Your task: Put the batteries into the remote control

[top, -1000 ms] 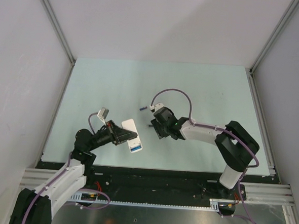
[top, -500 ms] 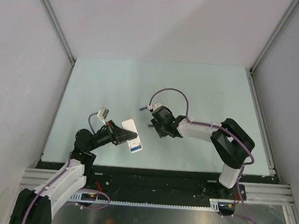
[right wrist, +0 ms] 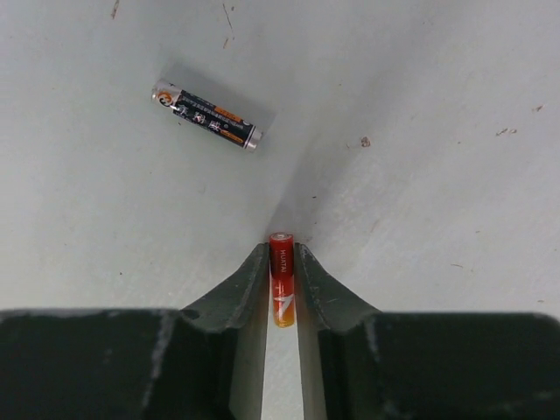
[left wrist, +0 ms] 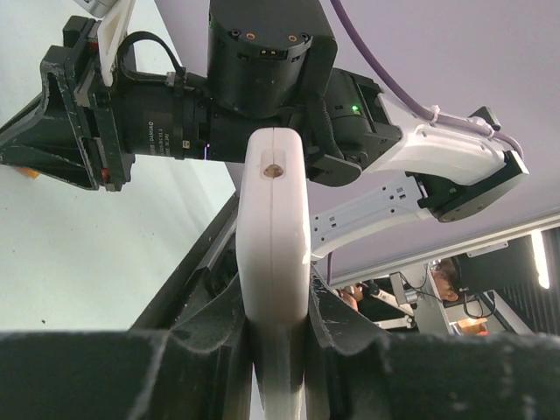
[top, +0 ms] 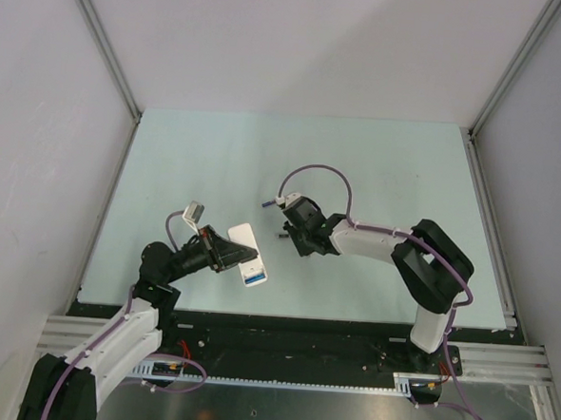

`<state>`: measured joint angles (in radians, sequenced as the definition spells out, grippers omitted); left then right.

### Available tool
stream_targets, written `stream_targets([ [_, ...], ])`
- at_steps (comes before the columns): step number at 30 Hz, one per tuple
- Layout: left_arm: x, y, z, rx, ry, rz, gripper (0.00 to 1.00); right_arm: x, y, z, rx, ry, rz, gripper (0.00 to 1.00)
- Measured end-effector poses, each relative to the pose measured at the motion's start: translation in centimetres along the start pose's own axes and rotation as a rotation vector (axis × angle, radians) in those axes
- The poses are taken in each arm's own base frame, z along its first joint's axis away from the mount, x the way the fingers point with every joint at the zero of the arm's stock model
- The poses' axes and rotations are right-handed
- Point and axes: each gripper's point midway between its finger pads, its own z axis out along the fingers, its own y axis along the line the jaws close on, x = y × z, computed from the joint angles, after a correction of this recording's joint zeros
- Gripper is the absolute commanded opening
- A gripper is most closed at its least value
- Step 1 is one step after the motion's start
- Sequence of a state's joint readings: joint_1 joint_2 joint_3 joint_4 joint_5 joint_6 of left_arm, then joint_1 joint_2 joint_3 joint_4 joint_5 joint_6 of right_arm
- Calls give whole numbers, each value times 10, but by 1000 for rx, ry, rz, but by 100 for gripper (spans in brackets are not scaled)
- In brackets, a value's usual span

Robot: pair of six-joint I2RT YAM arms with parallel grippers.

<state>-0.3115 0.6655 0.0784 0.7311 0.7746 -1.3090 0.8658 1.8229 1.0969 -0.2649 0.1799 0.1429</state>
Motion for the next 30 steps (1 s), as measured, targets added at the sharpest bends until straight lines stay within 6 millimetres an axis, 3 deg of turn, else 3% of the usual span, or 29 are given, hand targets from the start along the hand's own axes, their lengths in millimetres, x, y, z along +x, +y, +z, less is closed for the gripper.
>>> stream_targets([
  [2, 0, 0, 0, 1, 0, 0, 0, 0, 1, 0, -9, 5, 14, 11],
  [4, 0, -1, 0, 2, -1, 2, 0, 1, 0, 0, -19, 14, 43, 1],
  [11, -1, 1, 0, -2, -3, -1, 0, 1, -6, -2, -64, 48, 195, 0],
  [16, -5, 7, 3, -27, -24, -19, 0, -8, -9, -20, -92, 43, 349, 0],
  [19, -16, 13, 6, -54, -79, -29, 0, -29, -11, -47, -120, -40, 451, 0],
  [24, -42, 18, 13, -96, -213, -30, 0, -71, -13, -117, -193, -273, 620, 0],
  [27, -58, 13, 22, -110, -301, -8, 0, -91, -14, -157, -235, -399, 718, 0],
  [30, -71, 6, 31, -119, -374, 26, 0, -104, -11, -181, -262, -478, 794, 0],
])
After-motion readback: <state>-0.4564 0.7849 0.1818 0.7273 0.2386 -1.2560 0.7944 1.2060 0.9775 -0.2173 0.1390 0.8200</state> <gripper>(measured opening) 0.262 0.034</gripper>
